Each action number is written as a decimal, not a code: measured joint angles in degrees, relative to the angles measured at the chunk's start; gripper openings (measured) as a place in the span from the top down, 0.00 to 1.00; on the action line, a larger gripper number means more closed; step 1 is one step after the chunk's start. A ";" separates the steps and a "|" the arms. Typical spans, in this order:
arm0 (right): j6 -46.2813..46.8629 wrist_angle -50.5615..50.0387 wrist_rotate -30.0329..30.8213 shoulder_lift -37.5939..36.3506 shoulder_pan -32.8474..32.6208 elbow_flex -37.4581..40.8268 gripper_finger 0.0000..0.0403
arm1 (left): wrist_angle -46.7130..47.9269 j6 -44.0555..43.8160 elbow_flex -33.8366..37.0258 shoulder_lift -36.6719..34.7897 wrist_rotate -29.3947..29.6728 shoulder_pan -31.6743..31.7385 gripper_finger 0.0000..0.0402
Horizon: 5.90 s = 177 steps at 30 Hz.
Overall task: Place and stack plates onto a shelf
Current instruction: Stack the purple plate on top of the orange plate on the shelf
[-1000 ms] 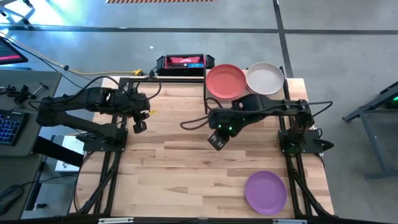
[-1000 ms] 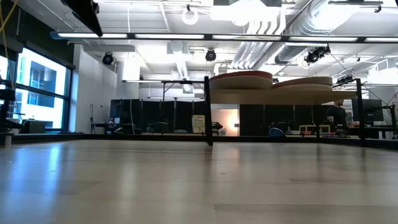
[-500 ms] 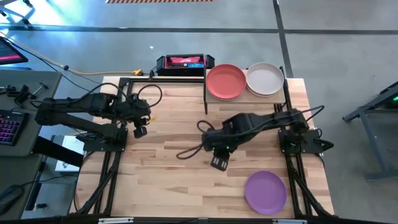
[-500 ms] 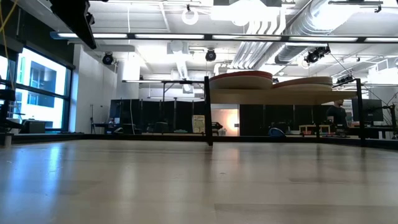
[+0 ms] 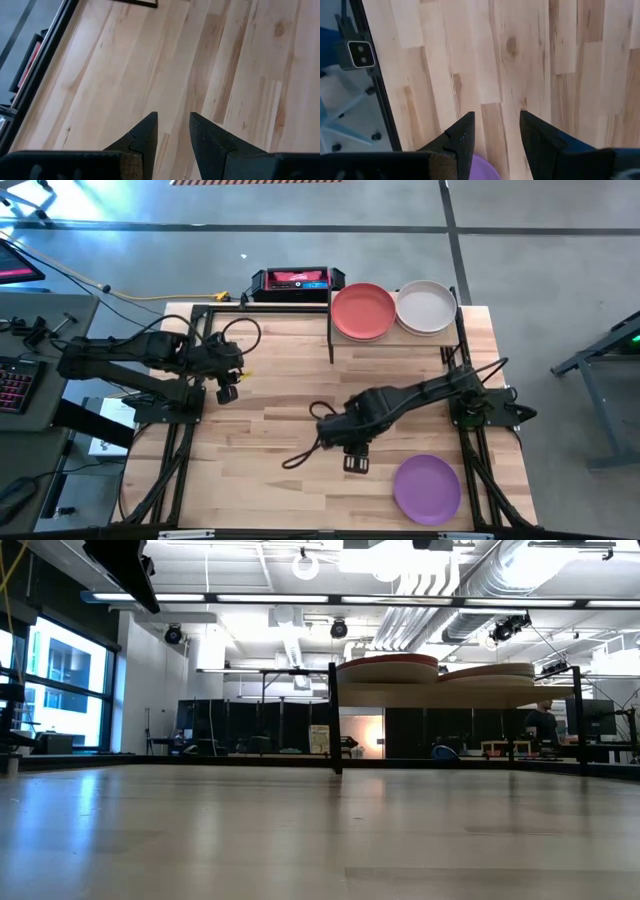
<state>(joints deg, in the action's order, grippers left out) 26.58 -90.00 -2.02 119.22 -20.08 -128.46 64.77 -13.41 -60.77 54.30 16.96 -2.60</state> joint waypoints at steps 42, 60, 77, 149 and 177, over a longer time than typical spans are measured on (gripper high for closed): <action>2.50 28.31 -10.43 -26.02 -8.98 68.24 0.67 | -2.12 -1.61 -0.02 0.07 5.81 -0.10 0.74; 2.03 39.47 -12.16 -25.99 -8.97 77.05 0.67 | -2.10 -3.08 -0.02 0.07 6.22 -0.10 0.74; 4.46 41.40 -12.94 -25.80 -8.96 78.86 0.71 | -2.10 -3.03 -0.02 0.07 6.48 -0.06 0.74; 10.14 12.25 -13.19 -25.88 18.79 40.97 1.00 | -2.08 -2.45 -0.04 0.09 5.76 -0.06 0.74; -5.23 13.05 -15.13 -25.41 74.12 18.53 1.00 | -22.40 12.66 -0.04 0.29 23.83 4.09 0.74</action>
<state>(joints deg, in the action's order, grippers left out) 21.36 -76.95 -17.15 93.82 54.03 -109.93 42.37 -0.75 -60.82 54.59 40.79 1.50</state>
